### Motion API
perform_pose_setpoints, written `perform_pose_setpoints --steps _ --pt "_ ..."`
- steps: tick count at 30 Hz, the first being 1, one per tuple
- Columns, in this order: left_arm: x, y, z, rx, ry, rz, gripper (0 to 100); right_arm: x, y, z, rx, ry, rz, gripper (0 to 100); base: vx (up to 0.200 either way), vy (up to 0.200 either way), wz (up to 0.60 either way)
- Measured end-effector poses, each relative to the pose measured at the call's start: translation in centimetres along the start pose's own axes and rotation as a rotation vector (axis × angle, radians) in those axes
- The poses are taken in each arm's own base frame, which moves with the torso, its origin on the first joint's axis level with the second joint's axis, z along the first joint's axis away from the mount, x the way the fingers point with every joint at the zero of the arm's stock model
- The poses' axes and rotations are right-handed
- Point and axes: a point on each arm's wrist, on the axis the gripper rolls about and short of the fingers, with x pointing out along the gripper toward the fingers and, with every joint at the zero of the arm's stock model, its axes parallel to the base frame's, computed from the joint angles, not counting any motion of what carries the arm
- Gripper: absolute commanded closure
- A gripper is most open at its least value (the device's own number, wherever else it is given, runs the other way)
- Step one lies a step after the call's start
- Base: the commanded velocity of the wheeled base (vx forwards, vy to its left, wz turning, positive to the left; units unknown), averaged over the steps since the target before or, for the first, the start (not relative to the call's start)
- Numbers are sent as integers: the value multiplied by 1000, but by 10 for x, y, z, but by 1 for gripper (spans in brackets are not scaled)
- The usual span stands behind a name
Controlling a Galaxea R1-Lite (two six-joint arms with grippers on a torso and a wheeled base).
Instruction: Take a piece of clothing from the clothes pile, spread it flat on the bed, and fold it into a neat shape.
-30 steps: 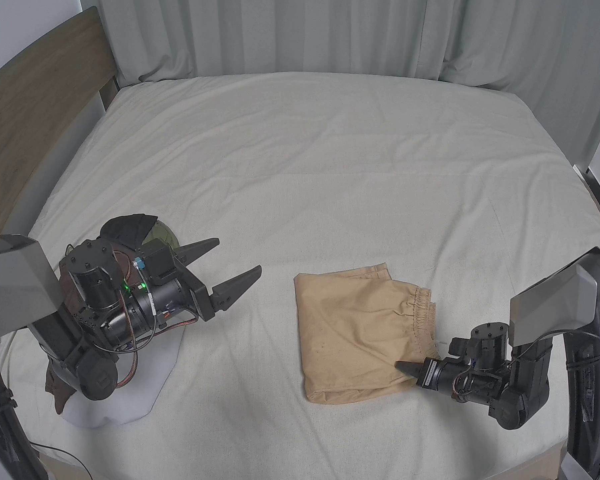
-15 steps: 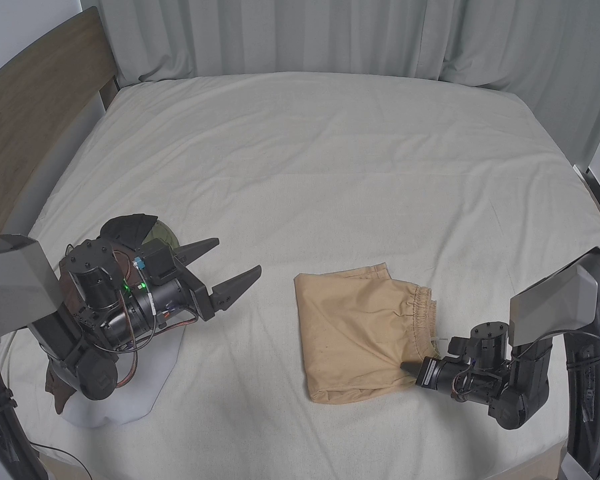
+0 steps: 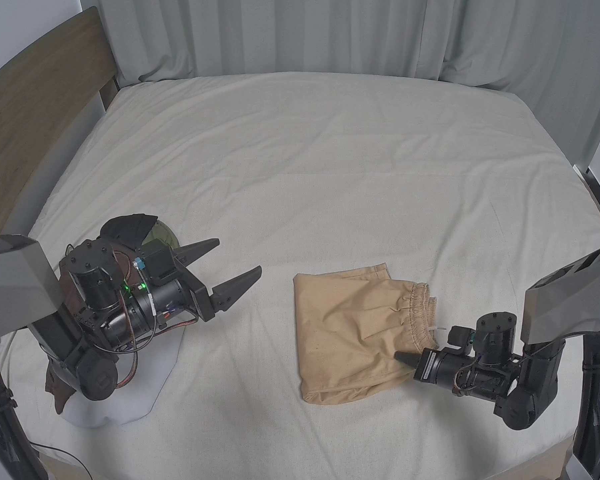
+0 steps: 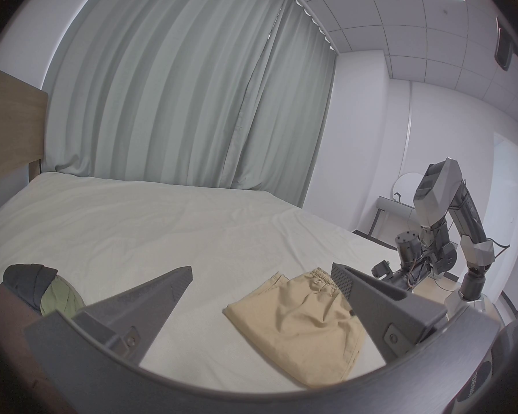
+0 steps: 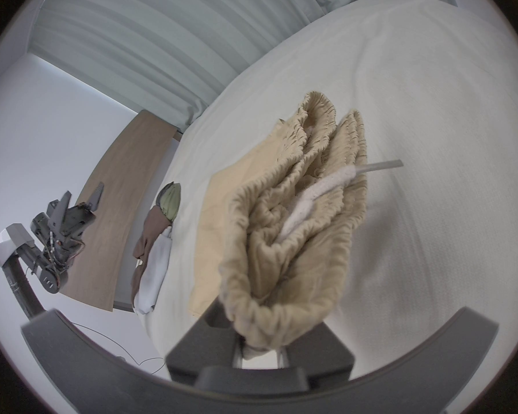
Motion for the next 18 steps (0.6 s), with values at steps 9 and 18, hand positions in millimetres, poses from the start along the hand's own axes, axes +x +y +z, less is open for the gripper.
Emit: perform_pose_setpoints --steps 9,18 --pt "0 0 0 0 0 0 0 -9 12 7 -16 -26 37 100 0 0 0" --pt "0 0 0 1 1 -1 0 -14 21 13 -29 -48 66 100 0 0 0"
